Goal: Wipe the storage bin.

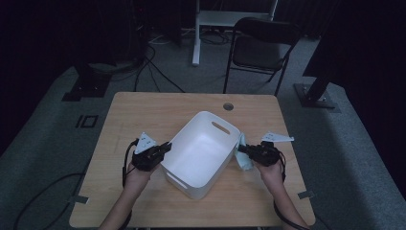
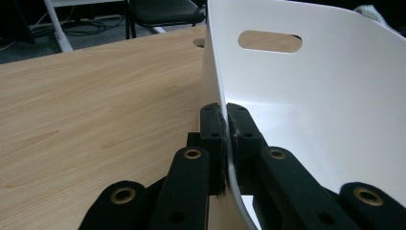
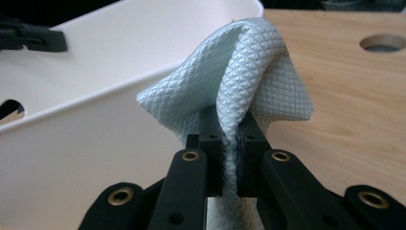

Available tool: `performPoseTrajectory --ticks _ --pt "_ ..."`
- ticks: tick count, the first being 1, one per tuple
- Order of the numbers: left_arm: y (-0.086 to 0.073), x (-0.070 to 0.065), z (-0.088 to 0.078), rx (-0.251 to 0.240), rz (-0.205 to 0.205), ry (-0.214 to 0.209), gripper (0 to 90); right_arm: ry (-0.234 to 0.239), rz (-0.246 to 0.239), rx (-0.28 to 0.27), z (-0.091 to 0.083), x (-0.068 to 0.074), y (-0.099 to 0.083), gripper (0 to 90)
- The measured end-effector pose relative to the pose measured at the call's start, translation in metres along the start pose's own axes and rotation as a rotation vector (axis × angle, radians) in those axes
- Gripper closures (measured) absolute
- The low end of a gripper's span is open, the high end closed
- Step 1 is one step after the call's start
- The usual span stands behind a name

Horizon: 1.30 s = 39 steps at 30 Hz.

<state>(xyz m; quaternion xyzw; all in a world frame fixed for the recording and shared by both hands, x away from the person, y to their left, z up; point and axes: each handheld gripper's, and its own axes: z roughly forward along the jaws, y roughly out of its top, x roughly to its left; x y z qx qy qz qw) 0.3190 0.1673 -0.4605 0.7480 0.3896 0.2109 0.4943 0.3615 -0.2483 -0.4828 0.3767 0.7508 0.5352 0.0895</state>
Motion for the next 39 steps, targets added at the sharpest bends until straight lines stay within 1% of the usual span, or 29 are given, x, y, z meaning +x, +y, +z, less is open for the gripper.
performPoseTrajectory --ticks 3,5,6,7,8,11,13,16,19,20,22,23,25,27,29,33,36,38,39 --pt "0.0 -0.001 0.0 0.003 0.005 0.012 87.0 0.0 0.012 0.008 0.002 -0.001 -0.002 84.5" --pt "0.0 -0.002 0.0 0.002 0.006 0.011 87.0 0.003 0.014 0.007 0.001 -0.001 -0.002 84.5" --pt "0.001 -0.002 0.0 0.004 0.01 0.014 87.0 0.012 0.01 0.002 0.0 0.001 -0.001 84.5" --pt "0.001 -0.002 0.001 0.003 0.011 0.012 86.9 0.024 -0.004 -0.012 -0.003 0.004 0.002 84.5" --pt "0.001 -0.002 0.001 0.003 0.011 0.012 86.9 0.034 -0.006 -0.026 -0.006 0.006 0.004 84.4" --pt "0.001 -0.002 0.001 0.005 0.012 0.006 87.0 0.025 -0.017 -0.032 -0.007 0.009 0.005 84.5" --pt "0.001 -0.003 0.001 0.004 0.011 0.007 87.0 0.032 -0.004 -0.039 -0.006 0.006 0.003 84.5" --pt "0.001 -0.004 0.001 0.004 0.012 0.015 86.9 0.02 -0.004 -0.021 -0.002 0.005 0.001 84.5" --pt "0.001 -0.004 0.001 0.002 0.004 0.021 86.7 0.013 -0.005 -0.01 -0.002 0.006 0.002 84.5" --pt "0.001 -0.005 0.001 0.001 0.002 0.023 86.7 0.019 -0.005 -0.012 -0.003 0.008 0.003 84.5" --pt "0.001 -0.006 0.002 0.001 0.003 0.023 86.7 0.04 -0.004 -0.031 -0.007 0.011 0.006 84.5" --pt "0.001 -0.006 0.002 0.002 0.006 0.023 86.7 0.043 -0.01 -0.039 -0.009 0.014 0.008 84.5" --pt "0.001 -0.007 0.002 0.001 0.008 0.02 86.8 0.029 -0.018 -0.04 -0.008 0.016 0.009 84.5" --pt "0.001 -0.007 0.002 -0.001 0.004 0.021 86.8 0.033 -0.004 -0.047 -0.007 0.014 0.006 84.5" --pt "0.001 -0.008 0.002 0.001 0.009 0.027 86.8 0.028 -0.001 -0.033 -0.004 0.011 0.003 84.6" --pt "0.001 -0.009 0.002 -0.001 0.001 0.041 86.4 0.025 0.007 -0.018 -0.001 0.012 0.001 84.5" --pt "0.001 -0.009 0.003 0.0 -0.001 0.037 86.4 0.052 0.0 -0.037 -0.004 0.015 0.004 84.4" --pt "0.001 -0.01 0.003 0.002 0.005 0.037 86.4 0.047 -0.015 -0.04 -0.005 0.019 0.007 84.5" --pt "0.001 -0.01 0.003 0.001 0.005 0.034 86.5 0.043 -0.014 -0.045 -0.005 0.019 0.006 84.5"
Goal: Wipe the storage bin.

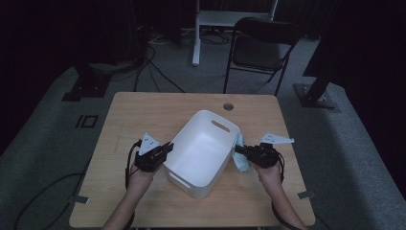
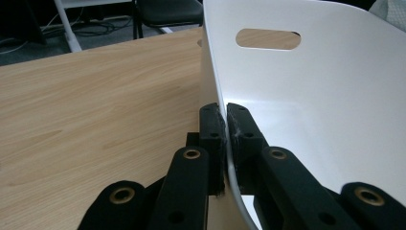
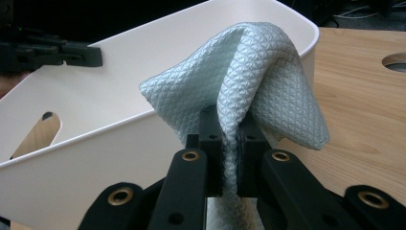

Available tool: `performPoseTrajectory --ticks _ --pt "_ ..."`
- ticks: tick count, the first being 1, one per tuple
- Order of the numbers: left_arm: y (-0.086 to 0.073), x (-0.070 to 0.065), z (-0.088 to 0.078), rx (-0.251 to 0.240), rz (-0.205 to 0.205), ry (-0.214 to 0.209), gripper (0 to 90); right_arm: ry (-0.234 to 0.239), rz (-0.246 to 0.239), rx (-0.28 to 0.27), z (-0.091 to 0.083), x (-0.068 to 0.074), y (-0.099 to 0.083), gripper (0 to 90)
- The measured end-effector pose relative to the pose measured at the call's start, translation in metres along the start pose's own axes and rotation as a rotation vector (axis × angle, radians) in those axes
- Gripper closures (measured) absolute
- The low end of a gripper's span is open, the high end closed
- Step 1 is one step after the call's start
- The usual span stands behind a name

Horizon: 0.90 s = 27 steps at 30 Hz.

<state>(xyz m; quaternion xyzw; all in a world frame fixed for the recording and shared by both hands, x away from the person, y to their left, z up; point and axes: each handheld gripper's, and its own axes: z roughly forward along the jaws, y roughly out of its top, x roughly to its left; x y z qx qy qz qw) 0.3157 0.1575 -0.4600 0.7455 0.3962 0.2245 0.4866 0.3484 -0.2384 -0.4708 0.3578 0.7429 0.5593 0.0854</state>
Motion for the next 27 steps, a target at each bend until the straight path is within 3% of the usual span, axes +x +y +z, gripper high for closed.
performPoseTrajectory --ticks 9,12,16,22,27 --pt "0.0 -0.001 0.0 -0.001 -0.006 0.014 85.8 -0.008 0.023 0.032 0.005 -0.004 -0.006 84.5" --pt "0.0 -0.002 0.001 -0.001 -0.005 0.013 86.0 0.019 0.02 0.016 0.002 0.001 -0.002 84.4" --pt "0.0 -0.002 0.001 -0.001 0.002 0.006 86.1 0.0 -0.003 0.011 0.001 0.006 0.0 84.5" --pt "0.001 -0.004 0.001 0.002 0.002 0.018 85.7 -0.008 0.014 0.044 0.008 -0.001 -0.01 84.5" --pt "0.001 -0.004 0.002 0.005 0.004 0.02 85.9 -0.003 -0.009 0.04 0.004 0.007 -0.003 84.4"
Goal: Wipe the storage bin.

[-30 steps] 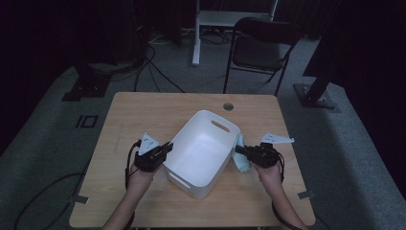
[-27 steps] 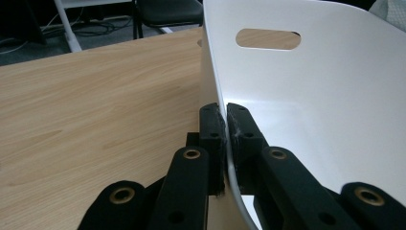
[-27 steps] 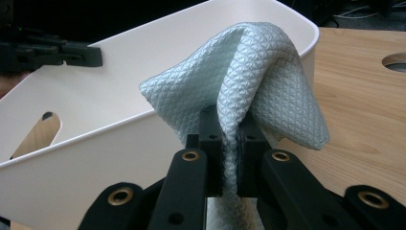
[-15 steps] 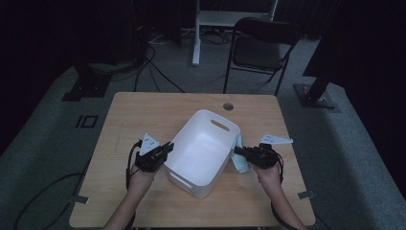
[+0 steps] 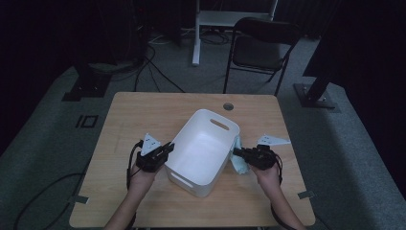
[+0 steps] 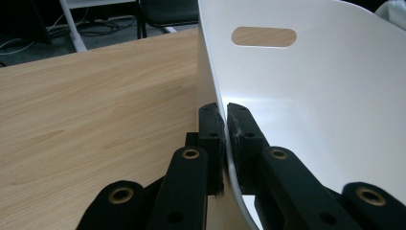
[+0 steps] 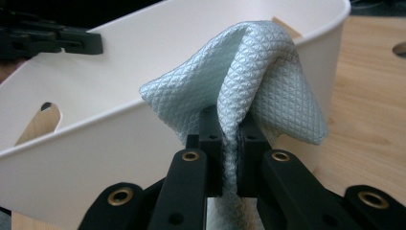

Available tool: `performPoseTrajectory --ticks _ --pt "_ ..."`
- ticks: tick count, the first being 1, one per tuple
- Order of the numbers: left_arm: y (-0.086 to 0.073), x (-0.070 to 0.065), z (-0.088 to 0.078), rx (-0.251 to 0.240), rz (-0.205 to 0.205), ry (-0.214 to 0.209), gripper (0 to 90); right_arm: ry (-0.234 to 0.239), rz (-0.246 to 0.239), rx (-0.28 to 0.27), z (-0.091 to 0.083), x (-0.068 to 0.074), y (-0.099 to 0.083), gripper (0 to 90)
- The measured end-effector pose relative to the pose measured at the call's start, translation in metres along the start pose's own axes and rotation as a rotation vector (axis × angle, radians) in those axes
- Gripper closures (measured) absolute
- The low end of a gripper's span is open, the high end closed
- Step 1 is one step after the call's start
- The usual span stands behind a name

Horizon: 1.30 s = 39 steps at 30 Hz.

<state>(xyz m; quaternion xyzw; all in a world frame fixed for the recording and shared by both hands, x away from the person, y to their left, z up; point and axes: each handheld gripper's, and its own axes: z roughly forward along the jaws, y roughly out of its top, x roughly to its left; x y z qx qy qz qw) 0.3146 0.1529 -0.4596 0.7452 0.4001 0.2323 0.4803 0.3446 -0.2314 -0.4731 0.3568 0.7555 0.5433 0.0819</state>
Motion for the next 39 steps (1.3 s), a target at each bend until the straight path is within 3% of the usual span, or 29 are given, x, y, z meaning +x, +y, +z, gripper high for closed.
performPoseTrajectory --ticks 5,11,19,26,32,39 --pt "-0.0002 -0.0001 0.0002 -0.003 -0.002 -0.009 85.8 0.004 0.003 -0.014 0.0002 -0.002 -0.0017 84.4" --pt "0.0001 -0.0016 0.0007 -0.002 -0.005 0.007 85.6 -0.013 0.009 0.011 0.0032 -0.0035 -0.0046 84.4" --pt "0.0002 -0.0026 0.0016 -0.006 -0.009 0.005 85.8 0.014 0.014 -0.023 -0.0001 -0.0008 -0.001 84.4" --pt "0.0006 -0.0043 0.0019 -0.004 -0.014 0.025 85.8 -0.003 0.01 0.005 0.0023 -0.0003 -0.0032 84.4" --pt "0.0009 -0.0059 0.0027 -0.003 -0.015 0.026 85.8 0.008 -0.008 -0.014 -0.001 0.0051 0.0023 84.4" --pt "0.001 -0.0075 0.0033 -0.004 -0.018 0.034 85.8 0.003 0.011 -0.001 0.0035 0.0011 -0.0033 84.5"
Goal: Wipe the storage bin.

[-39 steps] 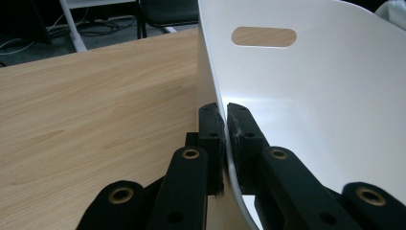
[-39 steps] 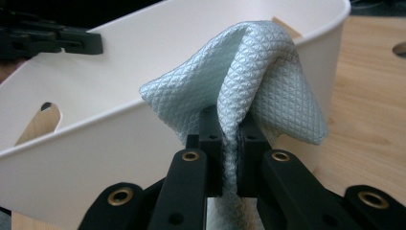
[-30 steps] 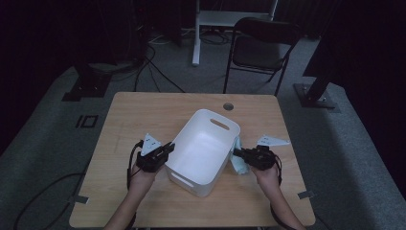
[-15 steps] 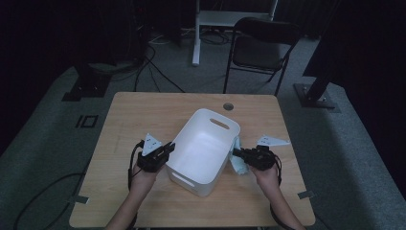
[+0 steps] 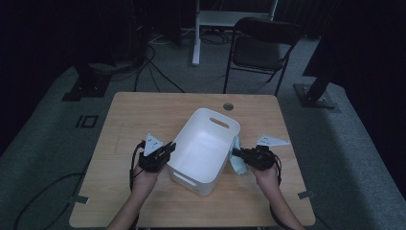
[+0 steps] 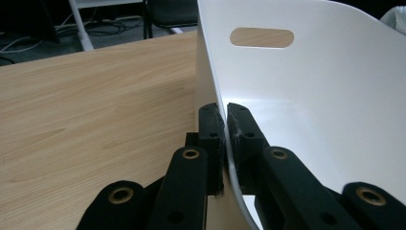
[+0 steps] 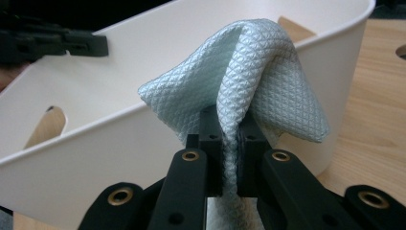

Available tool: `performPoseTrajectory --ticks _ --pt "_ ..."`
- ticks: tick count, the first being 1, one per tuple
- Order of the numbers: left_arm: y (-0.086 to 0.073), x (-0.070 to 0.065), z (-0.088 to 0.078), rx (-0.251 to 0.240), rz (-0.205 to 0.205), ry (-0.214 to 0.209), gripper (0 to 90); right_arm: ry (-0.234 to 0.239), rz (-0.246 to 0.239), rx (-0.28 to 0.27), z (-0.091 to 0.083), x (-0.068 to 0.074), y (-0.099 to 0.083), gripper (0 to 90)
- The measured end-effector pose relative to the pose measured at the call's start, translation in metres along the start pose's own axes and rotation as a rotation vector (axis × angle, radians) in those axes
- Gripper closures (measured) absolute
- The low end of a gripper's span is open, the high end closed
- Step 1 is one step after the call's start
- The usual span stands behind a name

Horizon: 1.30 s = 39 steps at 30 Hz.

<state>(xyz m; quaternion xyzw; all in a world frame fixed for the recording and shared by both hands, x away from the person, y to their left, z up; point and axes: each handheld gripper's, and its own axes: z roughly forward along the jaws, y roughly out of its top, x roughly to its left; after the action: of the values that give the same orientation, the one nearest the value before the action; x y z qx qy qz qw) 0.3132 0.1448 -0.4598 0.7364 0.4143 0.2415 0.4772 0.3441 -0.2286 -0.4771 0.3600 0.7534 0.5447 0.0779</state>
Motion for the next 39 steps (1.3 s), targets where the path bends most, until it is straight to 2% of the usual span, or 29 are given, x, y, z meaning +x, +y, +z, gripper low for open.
performPoseTrajectory --ticks 3,6,7,10,16,19,22,26,30,34,35,36,39 --pt "0.001 -0.002 0.0 0.004 0.0 0.02 86.0 -0.004 0.003 0.01 -0.002 0.001 0.001 84.4" --pt "0.001 -0.002 0.0 0.005 0.003 0.015 86.1 0.023 0.004 -0.012 -0.006 0.005 0.004 84.4" --pt "0.001 -0.002 0.0 0.005 0.005 0.013 86.1 0.013 -0.009 -0.01 -0.007 0.008 0.005 84.4" --pt "0.0 -0.002 0.0 0.003 0.001 0.011 86.1 0.017 -0.003 -0.013 -0.005 0.007 0.002 84.4" --pt "0.001 -0.004 0.0 0.007 0.005 0.032 86.1 0.008 0.015 0.022 -0.001 0.005 -0.004 84.4" --pt "0.001 -0.004 0.0 0.009 0.005 0.027 86.2 0.029 0.004 0.005 -0.006 0.011 0.0 84.3" --pt "0.001 -0.003 0.0 0.005 0.003 0.014 86.1 0.015 -0.017 0.004 -0.008 0.017 0.002 84.3" --pt "0.001 -0.003 0.0 0.005 0.003 0.018 86.0 0.014 -0.005 0.013 -0.003 0.015 -0.003 84.4" --pt "0.001 -0.006 0.0 0.016 0.002 0.047 86.4 0.006 0.021 0.039 -0.001 0.013 -0.009 84.3" --pt "0.001 -0.006 0.0 0.017 -0.001 0.049 86.5 0.04 0.024 0.006 -0.008 0.019 -0.004 84.2" --pt "0.001 -0.006 0.0 0.016 -0.002 0.046 86.5 0.025 -0.008 -0.005 -0.011 0.028 0.0 84.3" --pt "0.001 -0.005 0.0 0.011 -0.005 0.036 86.4 0.015 -0.02 -0.005 -0.01 0.029 -0.001 84.3" --pt "0.001 -0.005 0.0 0.011 -0.002 0.033 86.3 0.019 0.002 -0.004 -0.005 0.026 -0.006 84.3"
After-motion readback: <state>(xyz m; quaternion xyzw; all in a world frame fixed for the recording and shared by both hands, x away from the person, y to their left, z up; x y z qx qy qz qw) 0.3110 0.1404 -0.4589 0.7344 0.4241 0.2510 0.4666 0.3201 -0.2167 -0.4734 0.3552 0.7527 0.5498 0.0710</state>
